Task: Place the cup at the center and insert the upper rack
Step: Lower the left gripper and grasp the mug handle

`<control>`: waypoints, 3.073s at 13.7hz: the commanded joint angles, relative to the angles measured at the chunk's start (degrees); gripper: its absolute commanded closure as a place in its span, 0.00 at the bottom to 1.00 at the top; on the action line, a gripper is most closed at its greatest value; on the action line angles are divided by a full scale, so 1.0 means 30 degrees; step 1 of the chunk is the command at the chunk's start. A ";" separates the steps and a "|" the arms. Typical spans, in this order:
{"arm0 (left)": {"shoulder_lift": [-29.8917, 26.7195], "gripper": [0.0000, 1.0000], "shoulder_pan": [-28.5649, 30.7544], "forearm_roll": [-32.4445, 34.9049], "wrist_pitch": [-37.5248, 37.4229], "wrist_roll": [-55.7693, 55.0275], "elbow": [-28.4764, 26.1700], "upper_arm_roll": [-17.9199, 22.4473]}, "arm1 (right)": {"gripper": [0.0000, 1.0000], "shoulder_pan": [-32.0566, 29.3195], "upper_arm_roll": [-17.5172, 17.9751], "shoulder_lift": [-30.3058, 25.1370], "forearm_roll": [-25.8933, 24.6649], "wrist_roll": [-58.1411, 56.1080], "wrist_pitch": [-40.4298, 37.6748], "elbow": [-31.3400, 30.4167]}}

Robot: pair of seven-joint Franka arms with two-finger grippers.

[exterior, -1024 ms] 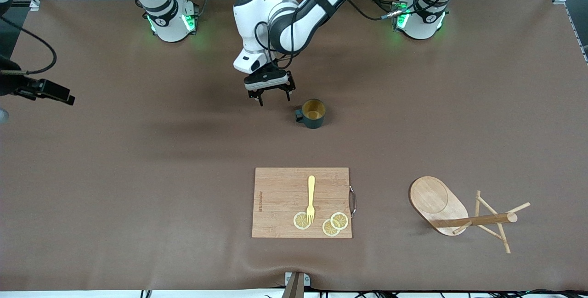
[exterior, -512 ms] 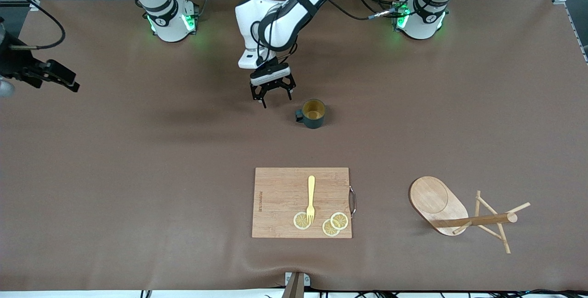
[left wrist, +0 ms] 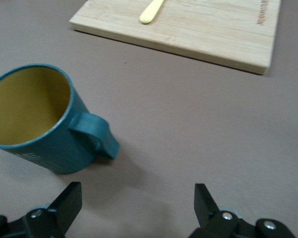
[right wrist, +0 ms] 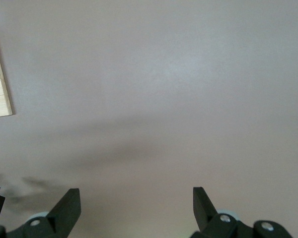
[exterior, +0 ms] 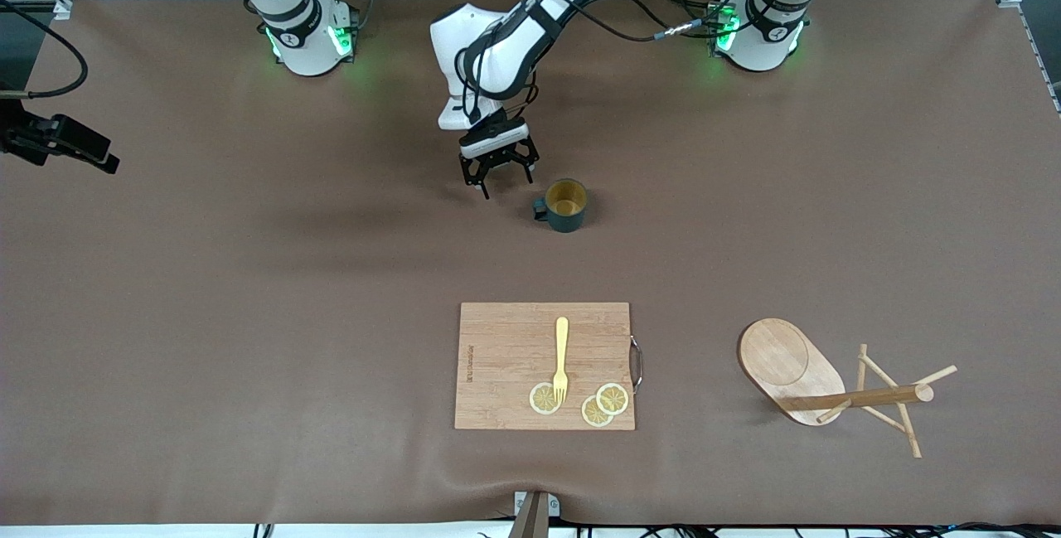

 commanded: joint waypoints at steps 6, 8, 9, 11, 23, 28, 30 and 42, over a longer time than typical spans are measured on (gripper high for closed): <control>0.0601 0.00 -0.0467 0.3158 -0.0639 -0.2149 -0.0136 0.0203 | 0.00 -0.0825 0.0237 0.0405 0.0116 -0.0231 -0.0505 0.0834; 0.0747 0.00 -0.0467 0.3594 -0.0845 -0.2557 -0.0136 0.0232 | 0.00 -0.0446 0.0354 0.0318 -0.0118 -0.0057 -0.0535 0.1096; 0.0748 0.00 -0.0467 0.4120 -0.0874 -0.3257 -0.0136 0.0232 | 0.00 -0.0241 0.0354 0.0317 -0.0119 0.0060 -0.0564 0.1185; 0.0777 0.00 -0.0467 0.4709 -0.1226 -0.4198 -0.0136 0.0203 | 0.00 -0.0209 0.0325 0.0288 -0.0090 0.0033 -0.0564 0.1244; 0.2094 0.00 -0.0467 0.7871 -0.1842 -0.5315 0.0128 0.0232 | 0.00 -0.0209 0.0295 0.0258 0.0057 0.0120 -0.0564 0.1274; 0.2358 0.00 -0.0409 0.8665 -0.1842 -0.5315 0.0128 0.0261 | 0.00 -0.0268 0.0266 0.0258 0.0057 0.0120 -0.0652 0.1274; 0.2447 0.00 -0.0380 0.8696 -0.1842 -0.5315 0.0128 0.0261 | 0.00 -0.0297 0.0266 0.0258 0.0057 0.0120 -0.0652 0.1274; 0.2593 1.00 -0.0262 0.9281 -0.1842 -0.6162 0.0187 0.0379 | 0.00 -0.0356 0.0237 0.0258 0.0057 0.0033 -0.0711 0.1245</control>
